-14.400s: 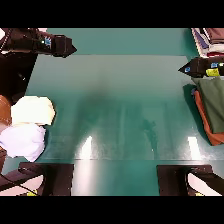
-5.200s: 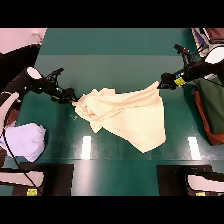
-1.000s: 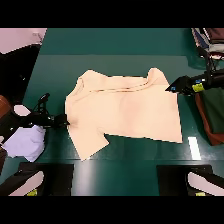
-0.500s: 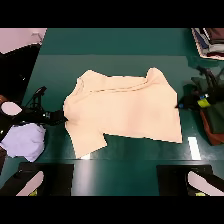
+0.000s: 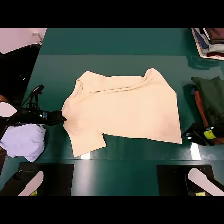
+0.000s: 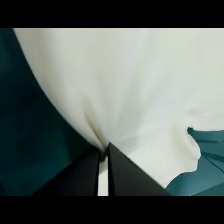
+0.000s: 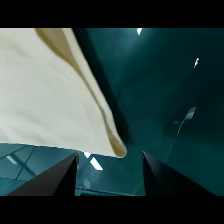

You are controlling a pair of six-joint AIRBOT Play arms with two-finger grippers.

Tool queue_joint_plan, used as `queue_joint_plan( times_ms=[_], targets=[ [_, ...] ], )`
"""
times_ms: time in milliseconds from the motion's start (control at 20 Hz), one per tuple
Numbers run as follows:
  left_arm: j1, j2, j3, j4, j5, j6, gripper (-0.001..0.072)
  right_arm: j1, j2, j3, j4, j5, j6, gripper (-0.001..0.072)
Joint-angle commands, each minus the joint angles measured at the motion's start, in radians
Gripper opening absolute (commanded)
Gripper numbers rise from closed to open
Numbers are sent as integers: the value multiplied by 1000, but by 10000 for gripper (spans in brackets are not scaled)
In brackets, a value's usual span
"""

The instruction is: Fold the shirts.

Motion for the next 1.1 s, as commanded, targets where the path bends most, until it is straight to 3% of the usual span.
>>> queue_joint_plan(
  times_ms=[0,100,150,200,250,350,450,700,1050],
  targets=[
    [0,2,1,-1,1,2,29,15,-44,-49,4,-42,-8,445],
    [0,2,1,-2,1,2,29,80,-66,-49,42,-70,-8,444],
    [0,2,1,-2,0,2,29,108,-72,-49,52,-88,-7,401],
    [0,2,1,-1,-1,2,29,135,-72,-49,50,-101,-7,311],
    [0,2,1,0,-6,2,29,161,-71,-49,50,-110,-7,296],
    [0,2,1,0,-20,1,28,199,-71,-49,50,-112,-10,127],
    [0,11,2,-1,-40,-5,27,242,-65,-48,52,-109,-34,16],
    [0,151,181,35,-59,-70,27,337,101,155,52,-88,-22,14],
    [0,180,918,34,-51,-89,28,355,278,901,46,-152,-3,15]
  ],
)
